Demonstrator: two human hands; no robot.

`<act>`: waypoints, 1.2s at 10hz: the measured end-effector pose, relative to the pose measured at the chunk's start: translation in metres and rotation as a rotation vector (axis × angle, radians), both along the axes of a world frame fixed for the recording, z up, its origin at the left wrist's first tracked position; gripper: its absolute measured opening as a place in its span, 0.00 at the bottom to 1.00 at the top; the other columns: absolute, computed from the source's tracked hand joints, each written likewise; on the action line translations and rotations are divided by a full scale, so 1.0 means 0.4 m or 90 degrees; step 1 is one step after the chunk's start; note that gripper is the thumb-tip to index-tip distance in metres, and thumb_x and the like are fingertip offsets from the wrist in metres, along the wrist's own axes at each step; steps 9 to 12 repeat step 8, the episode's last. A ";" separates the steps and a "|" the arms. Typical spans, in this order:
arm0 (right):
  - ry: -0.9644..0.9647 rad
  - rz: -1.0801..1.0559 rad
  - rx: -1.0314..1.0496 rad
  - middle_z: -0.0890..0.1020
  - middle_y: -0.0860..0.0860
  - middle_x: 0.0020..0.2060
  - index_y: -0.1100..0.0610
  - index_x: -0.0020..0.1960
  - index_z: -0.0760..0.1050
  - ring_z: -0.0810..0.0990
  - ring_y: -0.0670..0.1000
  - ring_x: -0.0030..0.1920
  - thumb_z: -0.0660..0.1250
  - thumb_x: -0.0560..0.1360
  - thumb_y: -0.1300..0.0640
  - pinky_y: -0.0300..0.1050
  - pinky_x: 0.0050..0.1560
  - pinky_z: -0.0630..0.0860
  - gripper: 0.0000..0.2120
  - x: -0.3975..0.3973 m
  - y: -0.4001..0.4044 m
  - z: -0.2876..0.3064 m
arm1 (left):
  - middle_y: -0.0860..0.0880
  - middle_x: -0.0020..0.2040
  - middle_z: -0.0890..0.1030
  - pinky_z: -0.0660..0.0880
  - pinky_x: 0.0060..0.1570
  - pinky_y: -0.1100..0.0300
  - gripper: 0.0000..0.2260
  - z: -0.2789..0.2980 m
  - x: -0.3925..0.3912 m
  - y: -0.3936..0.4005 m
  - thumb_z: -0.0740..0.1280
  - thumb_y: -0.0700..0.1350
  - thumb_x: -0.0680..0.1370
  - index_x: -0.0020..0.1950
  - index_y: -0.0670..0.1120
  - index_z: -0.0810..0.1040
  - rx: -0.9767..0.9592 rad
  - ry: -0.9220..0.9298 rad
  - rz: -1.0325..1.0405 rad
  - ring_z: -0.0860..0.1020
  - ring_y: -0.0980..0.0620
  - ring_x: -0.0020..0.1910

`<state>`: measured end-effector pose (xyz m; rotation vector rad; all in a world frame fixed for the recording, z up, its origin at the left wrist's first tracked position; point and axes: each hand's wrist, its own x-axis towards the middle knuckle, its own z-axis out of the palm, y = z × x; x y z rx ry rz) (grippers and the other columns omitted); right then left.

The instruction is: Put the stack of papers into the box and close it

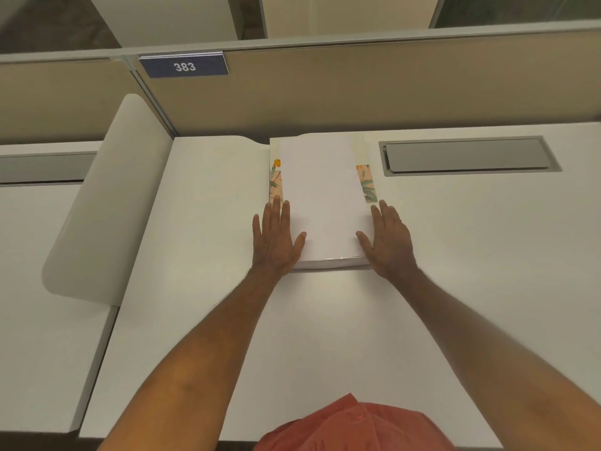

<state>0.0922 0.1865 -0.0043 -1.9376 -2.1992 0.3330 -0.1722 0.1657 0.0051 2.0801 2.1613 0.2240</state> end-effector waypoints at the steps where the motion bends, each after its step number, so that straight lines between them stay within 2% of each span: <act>1: -0.001 0.011 -0.023 0.61 0.62 0.83 0.63 0.83 0.60 0.60 0.64 0.83 0.61 0.85 0.44 0.61 0.78 0.65 0.33 -0.004 -0.002 0.000 | 0.45 0.86 0.48 0.47 0.81 0.40 0.35 0.001 0.013 0.002 0.54 0.61 0.84 0.85 0.46 0.49 -0.019 0.010 -0.015 0.50 0.44 0.85; 4: -0.031 0.024 -0.035 0.60 0.60 0.84 0.62 0.83 0.60 0.57 0.63 0.84 0.59 0.85 0.43 0.61 0.79 0.62 0.34 -0.001 -0.012 0.001 | 0.46 0.86 0.46 0.46 0.81 0.41 0.34 -0.013 0.031 -0.007 0.51 0.62 0.84 0.85 0.45 0.49 -0.016 0.060 -0.052 0.49 0.46 0.85; 8: -0.008 0.043 0.024 0.65 0.62 0.82 0.64 0.82 0.63 0.61 0.65 0.83 0.62 0.84 0.44 0.62 0.78 0.65 0.33 -0.020 -0.001 -0.015 | 0.46 0.86 0.46 0.44 0.81 0.40 0.35 -0.024 0.031 0.000 0.49 0.63 0.84 0.85 0.45 0.48 0.002 0.084 -0.061 0.47 0.46 0.85; 12: -0.008 0.043 0.024 0.65 0.62 0.82 0.64 0.82 0.63 0.61 0.65 0.83 0.62 0.84 0.44 0.62 0.78 0.65 0.33 -0.020 -0.001 -0.015 | 0.46 0.86 0.46 0.44 0.81 0.40 0.35 -0.024 0.031 0.000 0.49 0.63 0.84 0.85 0.45 0.48 0.002 0.084 -0.061 0.47 0.46 0.85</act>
